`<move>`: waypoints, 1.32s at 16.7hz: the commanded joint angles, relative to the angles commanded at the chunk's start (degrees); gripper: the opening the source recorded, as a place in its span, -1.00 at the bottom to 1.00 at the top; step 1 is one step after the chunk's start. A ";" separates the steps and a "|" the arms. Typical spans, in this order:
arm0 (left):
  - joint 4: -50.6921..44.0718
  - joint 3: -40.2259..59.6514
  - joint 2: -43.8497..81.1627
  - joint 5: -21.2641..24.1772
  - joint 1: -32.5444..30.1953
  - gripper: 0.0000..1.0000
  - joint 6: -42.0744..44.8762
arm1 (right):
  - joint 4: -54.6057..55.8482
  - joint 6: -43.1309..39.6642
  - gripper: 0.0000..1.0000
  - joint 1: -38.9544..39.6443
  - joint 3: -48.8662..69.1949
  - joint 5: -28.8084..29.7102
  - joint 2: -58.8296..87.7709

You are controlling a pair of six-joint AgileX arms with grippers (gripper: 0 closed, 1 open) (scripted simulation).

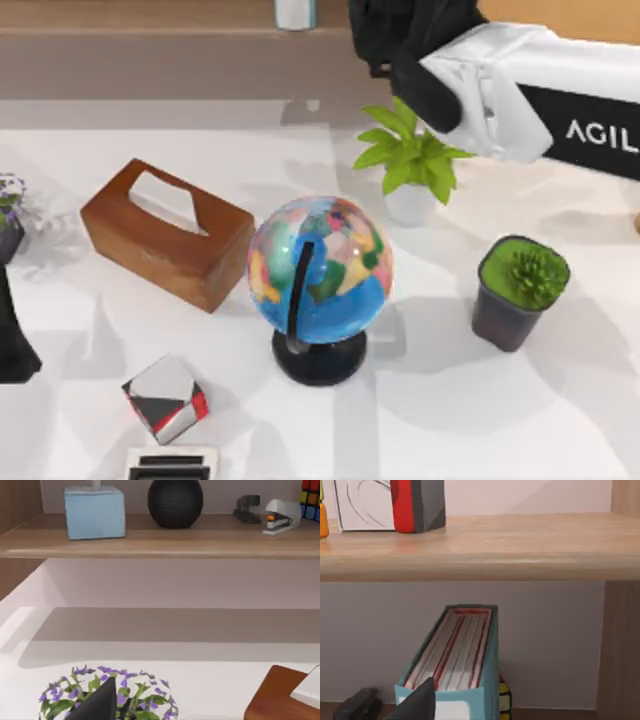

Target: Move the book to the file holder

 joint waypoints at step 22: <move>0.00 0.00 0.00 0.00 0.00 1.00 0.00 | -4.53 1.07 1.00 1.87 22.69 7.72 25.21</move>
